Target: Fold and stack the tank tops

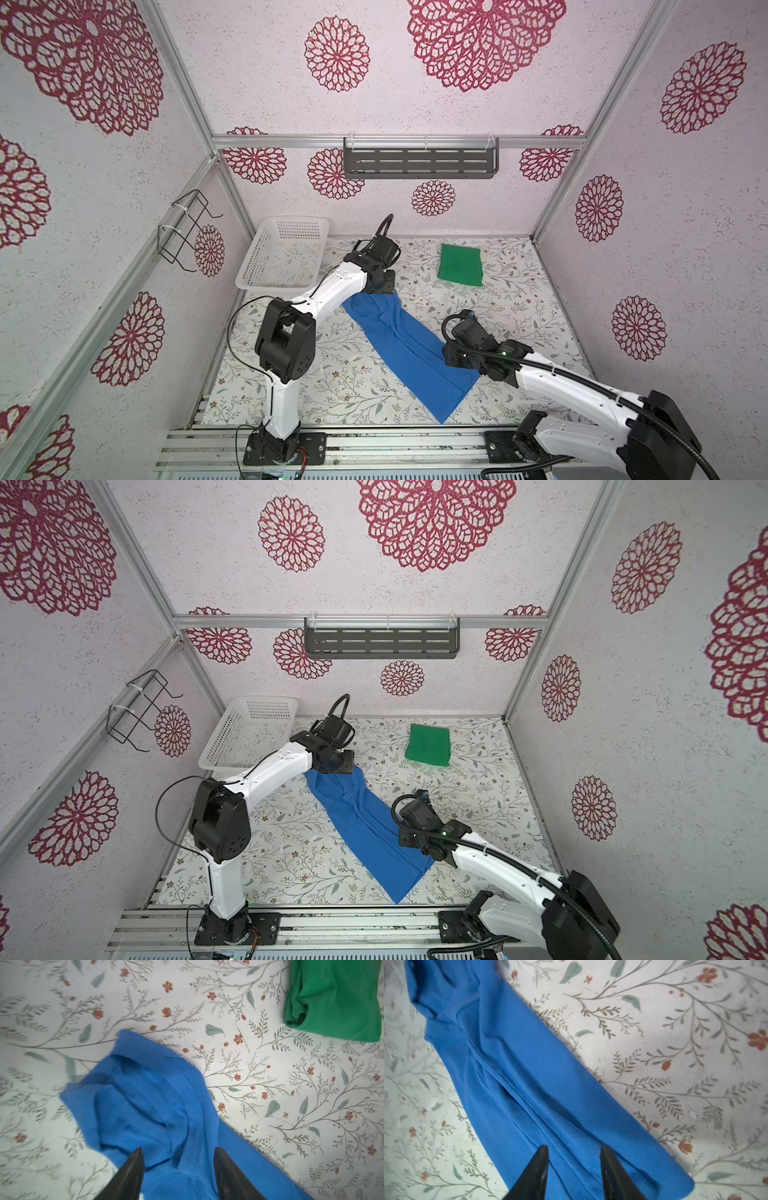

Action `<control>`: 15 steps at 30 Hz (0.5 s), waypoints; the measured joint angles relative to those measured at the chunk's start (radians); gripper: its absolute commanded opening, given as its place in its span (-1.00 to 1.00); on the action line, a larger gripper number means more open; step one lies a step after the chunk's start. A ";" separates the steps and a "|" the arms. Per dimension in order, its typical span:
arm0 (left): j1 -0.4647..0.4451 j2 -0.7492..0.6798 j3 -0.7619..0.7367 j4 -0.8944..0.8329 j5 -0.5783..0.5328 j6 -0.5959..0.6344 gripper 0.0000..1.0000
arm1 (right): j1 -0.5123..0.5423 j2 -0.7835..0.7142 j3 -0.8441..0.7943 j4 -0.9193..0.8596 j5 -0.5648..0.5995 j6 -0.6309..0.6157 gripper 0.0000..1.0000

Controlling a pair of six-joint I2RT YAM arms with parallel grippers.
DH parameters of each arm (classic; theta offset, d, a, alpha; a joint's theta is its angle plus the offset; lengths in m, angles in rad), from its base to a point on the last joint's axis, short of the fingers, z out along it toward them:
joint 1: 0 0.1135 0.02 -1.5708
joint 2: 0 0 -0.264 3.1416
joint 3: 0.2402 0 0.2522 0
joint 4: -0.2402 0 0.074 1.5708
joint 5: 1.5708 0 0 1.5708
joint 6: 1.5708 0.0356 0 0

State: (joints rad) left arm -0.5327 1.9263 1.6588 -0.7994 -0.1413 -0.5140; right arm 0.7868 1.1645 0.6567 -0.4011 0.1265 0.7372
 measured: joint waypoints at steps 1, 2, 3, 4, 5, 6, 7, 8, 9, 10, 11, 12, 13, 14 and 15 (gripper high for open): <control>0.021 -0.029 -0.033 0.005 0.003 -0.012 0.08 | 0.000 0.024 0.004 0.005 -0.017 -0.020 -0.48; 0.038 -0.049 -0.063 0.009 0.009 -0.024 0.07 | 0.000 0.041 0.005 0.010 -0.033 -0.037 -0.49; 0.056 -0.063 -0.097 0.015 0.018 -0.038 0.06 | 0.000 0.060 0.005 0.017 -0.048 -0.052 -0.50; 0.076 -0.064 -0.127 0.021 0.027 -0.052 0.05 | 0.000 0.078 0.005 0.023 -0.060 -0.066 -0.50; 0.087 -0.058 -0.145 0.026 0.029 -0.064 0.04 | 0.000 0.093 0.005 0.028 -0.070 -0.075 -0.50; 0.098 -0.043 -0.165 0.029 0.036 -0.077 0.03 | 0.000 0.113 0.005 0.036 -0.080 -0.085 -0.50; 0.104 -0.025 -0.177 0.031 0.042 -0.088 0.02 | 0.000 0.132 0.005 0.042 -0.088 -0.093 -0.50; 0.106 -0.005 -0.185 0.035 0.048 -0.099 0.01 | 0.000 0.145 0.005 0.047 -0.093 -0.097 -0.50; 0.105 0.018 -0.188 0.038 0.051 -0.108 0.00 | 0.000 0.163 0.004 0.056 -0.103 -0.101 -0.51; 0.104 0.046 -0.188 0.044 0.061 -0.116 -0.01 | 0.000 0.176 0.003 0.065 -0.107 -0.104 -0.51; 0.103 0.068 -0.188 0.054 0.065 -0.124 -0.01 | 0.000 0.186 0.001 0.075 -0.110 -0.108 -0.51; 0.103 0.093 -0.188 0.064 0.072 -0.131 -0.01 | 0.000 0.196 -0.002 0.088 -0.114 -0.109 -0.52; 0.103 0.121 -0.188 0.072 0.079 -0.136 -0.02 | 0.000 0.206 -0.006 0.096 -0.114 -0.109 -0.53; 0.103 0.144 -0.185 0.076 0.084 -0.143 -0.02 | 0.000 0.214 -0.009 0.101 -0.114 -0.109 -0.53; 0.103 0.168 -0.170 0.072 0.086 -0.146 -0.02 | 0.000 0.224 -0.013 0.106 -0.113 -0.108 -0.55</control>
State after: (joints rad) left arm -0.4294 2.0945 1.4887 -0.7277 -0.0555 -0.6598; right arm 0.7872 1.3888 0.6437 -0.2951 0.0135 0.6292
